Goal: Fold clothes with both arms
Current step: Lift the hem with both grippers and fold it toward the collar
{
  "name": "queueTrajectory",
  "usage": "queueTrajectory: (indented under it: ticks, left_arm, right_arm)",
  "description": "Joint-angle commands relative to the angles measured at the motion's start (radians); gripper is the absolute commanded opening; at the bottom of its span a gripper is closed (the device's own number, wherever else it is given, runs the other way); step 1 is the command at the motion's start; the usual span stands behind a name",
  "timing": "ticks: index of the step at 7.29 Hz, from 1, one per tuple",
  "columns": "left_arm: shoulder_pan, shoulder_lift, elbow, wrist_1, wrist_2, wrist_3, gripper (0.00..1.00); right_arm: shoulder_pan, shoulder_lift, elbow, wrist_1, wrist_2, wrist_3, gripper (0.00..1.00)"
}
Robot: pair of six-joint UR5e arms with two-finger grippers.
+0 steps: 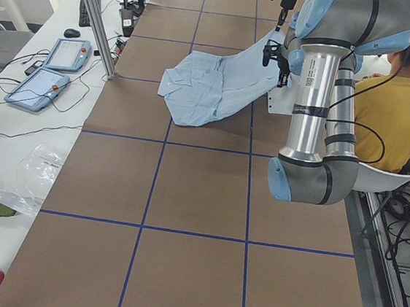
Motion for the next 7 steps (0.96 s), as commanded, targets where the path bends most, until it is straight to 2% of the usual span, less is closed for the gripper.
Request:
queueTrajectory:
  ticks: [1,2,3,4,6,7]
  left_arm:
    - [-0.134,-0.111,0.150,0.008,-0.002,0.101,0.00]
    - [-0.188,-0.134,0.201,0.006,0.016,0.110,0.00]
    - [-0.238,-0.169,0.237,0.006,0.095,0.147,0.00]
    - [-0.318,-0.212,0.263,0.006,0.129,0.254,0.00]
    - [-0.413,-0.302,0.377,-0.015,0.139,0.287,0.00]
    - [-0.421,-0.335,0.459,-0.076,0.175,0.287,0.00]
  right_arm:
    - [0.138,0.096,-0.092,-0.011,0.002,-0.013,0.00]
    - [0.227,0.190,-0.162,-0.014,0.002,-0.015,0.00]
    - [0.307,0.275,-0.218,-0.031,0.005,-0.027,0.00]
    - [0.378,0.371,-0.259,-0.062,0.002,-0.102,0.00]
    - [0.508,0.508,-0.391,-0.054,0.001,-0.195,0.00]
    - [0.557,0.526,-0.434,-0.038,0.002,-0.249,0.00]
